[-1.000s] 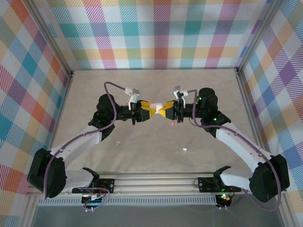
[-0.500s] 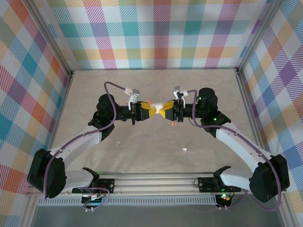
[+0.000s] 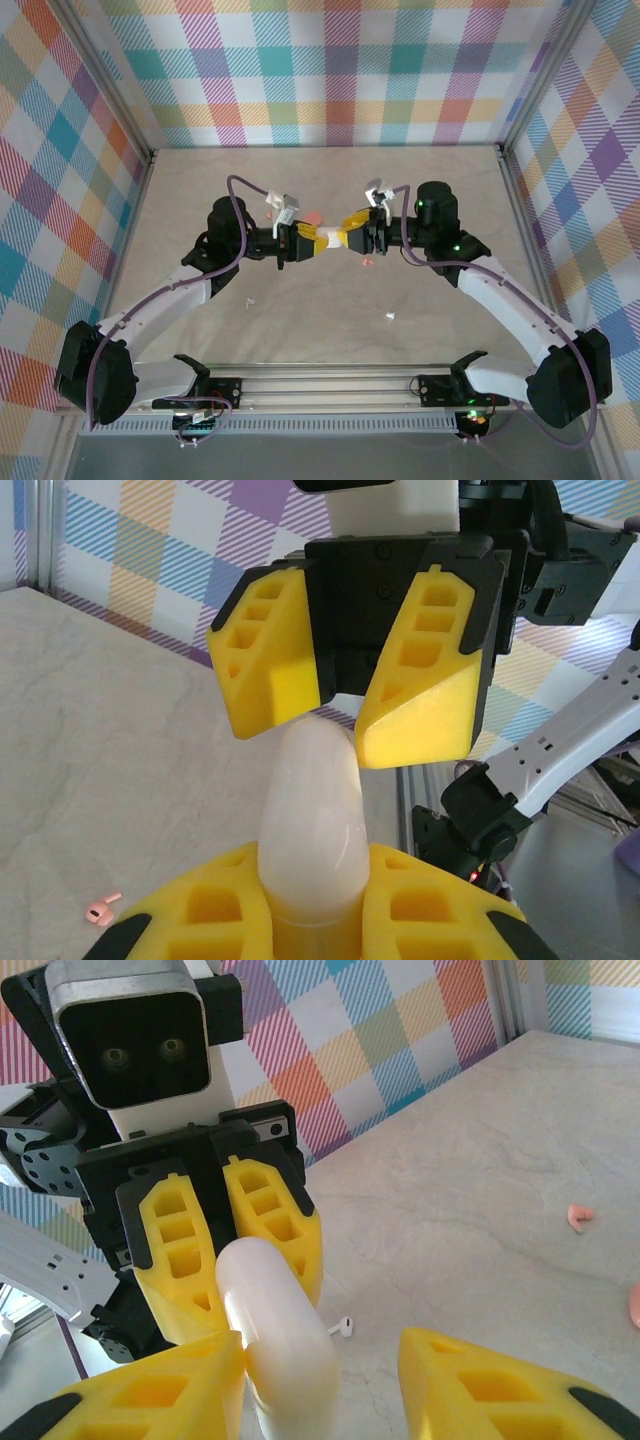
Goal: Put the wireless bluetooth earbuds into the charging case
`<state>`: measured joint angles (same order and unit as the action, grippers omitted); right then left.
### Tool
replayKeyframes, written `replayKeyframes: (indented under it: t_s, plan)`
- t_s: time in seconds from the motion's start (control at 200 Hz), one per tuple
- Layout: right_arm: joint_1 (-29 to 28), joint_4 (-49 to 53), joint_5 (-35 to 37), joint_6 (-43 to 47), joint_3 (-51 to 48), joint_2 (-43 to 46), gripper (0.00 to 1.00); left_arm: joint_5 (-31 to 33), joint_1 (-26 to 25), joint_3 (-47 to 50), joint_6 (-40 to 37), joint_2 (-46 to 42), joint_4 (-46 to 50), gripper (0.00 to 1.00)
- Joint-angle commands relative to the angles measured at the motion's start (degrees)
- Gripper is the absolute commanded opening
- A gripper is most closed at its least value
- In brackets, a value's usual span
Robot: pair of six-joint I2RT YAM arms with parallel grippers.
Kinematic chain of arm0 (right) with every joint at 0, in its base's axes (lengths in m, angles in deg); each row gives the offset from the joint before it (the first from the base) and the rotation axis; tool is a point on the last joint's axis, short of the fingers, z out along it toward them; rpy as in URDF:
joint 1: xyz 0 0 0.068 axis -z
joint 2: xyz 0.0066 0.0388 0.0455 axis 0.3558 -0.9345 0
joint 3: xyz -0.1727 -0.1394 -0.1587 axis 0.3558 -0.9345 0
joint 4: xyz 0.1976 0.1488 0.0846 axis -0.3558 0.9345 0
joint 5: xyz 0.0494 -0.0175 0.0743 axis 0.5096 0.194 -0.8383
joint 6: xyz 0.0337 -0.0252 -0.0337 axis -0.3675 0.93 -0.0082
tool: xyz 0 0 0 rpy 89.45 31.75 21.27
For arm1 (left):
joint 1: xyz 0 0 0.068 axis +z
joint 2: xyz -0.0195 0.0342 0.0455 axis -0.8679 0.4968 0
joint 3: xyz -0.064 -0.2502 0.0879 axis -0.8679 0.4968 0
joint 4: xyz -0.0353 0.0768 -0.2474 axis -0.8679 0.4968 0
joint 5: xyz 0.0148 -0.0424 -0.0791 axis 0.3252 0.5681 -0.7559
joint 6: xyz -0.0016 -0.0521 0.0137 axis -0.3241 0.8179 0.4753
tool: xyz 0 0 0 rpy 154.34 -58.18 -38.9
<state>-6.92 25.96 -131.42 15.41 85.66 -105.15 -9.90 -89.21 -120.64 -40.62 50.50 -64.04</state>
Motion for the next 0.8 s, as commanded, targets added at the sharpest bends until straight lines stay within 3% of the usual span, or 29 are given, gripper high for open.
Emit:
replayKeyframes:
  t_s: [0.0,0.32,0.615,0.795]
  plan:
    - [0.0,2.4,0.9,1.3,2.7,-1.7,0.44,-3.1,-0.9,-2.2,-3.6,-1.6,2.1,0.00]
    - [0.0,6.4,6.2,0.9,5.2,-2.9,0.44,-3.8,-1.2,-3.5,-7.7,-3.1,8.1,0.00]
    - [0.0,4.8,-9.6,0.1,3.2,-0.5,0.61,-3.3,-1.2,-3.8,-10.4,-3.9,12.7,0.00]
    - [-0.6,3.2,-13.5,-1.5,2.2,-0.9,0.66,-3.9,-1.2,-4.4,-11.0,-4.2,13.9,0.00]
